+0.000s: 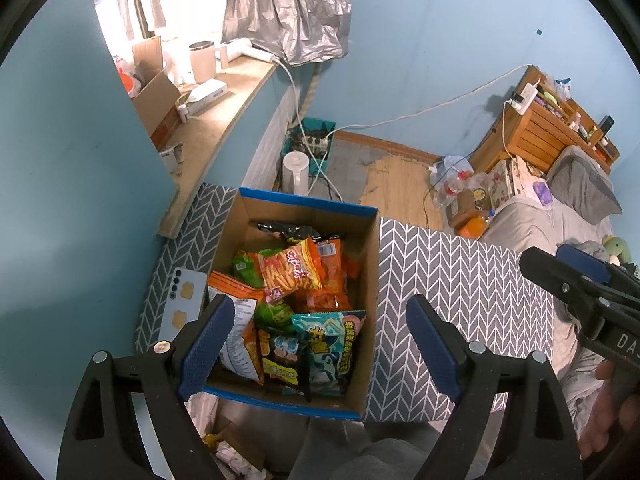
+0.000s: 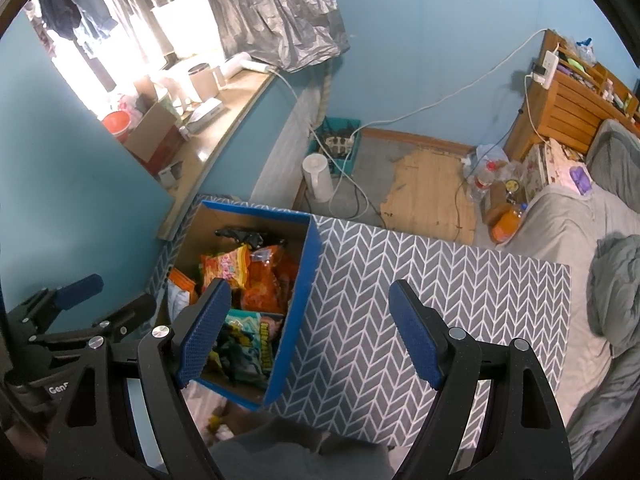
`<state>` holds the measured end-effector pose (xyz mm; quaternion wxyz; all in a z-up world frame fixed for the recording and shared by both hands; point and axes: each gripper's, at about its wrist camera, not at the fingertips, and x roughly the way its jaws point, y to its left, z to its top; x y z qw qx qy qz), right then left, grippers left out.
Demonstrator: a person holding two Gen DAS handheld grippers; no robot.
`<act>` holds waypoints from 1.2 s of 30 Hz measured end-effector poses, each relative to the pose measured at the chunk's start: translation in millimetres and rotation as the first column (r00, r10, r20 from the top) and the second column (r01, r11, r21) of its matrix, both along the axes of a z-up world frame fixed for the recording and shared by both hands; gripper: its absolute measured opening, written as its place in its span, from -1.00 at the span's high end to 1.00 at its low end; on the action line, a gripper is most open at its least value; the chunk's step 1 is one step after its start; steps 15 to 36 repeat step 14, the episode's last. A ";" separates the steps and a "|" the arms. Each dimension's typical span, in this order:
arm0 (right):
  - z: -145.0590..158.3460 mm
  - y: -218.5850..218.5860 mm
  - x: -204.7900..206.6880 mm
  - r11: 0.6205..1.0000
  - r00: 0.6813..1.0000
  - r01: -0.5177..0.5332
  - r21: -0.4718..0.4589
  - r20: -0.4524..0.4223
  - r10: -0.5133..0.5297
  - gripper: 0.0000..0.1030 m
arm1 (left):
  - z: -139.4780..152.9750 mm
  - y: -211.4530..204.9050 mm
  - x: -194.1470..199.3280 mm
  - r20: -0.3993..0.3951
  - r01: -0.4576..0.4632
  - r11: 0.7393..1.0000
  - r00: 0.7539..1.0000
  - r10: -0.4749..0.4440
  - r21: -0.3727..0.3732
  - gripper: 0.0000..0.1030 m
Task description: Organize snacks
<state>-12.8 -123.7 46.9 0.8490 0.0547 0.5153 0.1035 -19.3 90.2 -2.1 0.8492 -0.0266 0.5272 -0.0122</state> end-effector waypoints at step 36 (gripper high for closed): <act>-0.6 2.9 1.9 1.000 1.000 0.000 0.003 -0.006 0.000 -0.57 | -2.9 -3.9 -2.1 -0.010 -0.010 1.000 1.000 0.010 -0.002 -0.72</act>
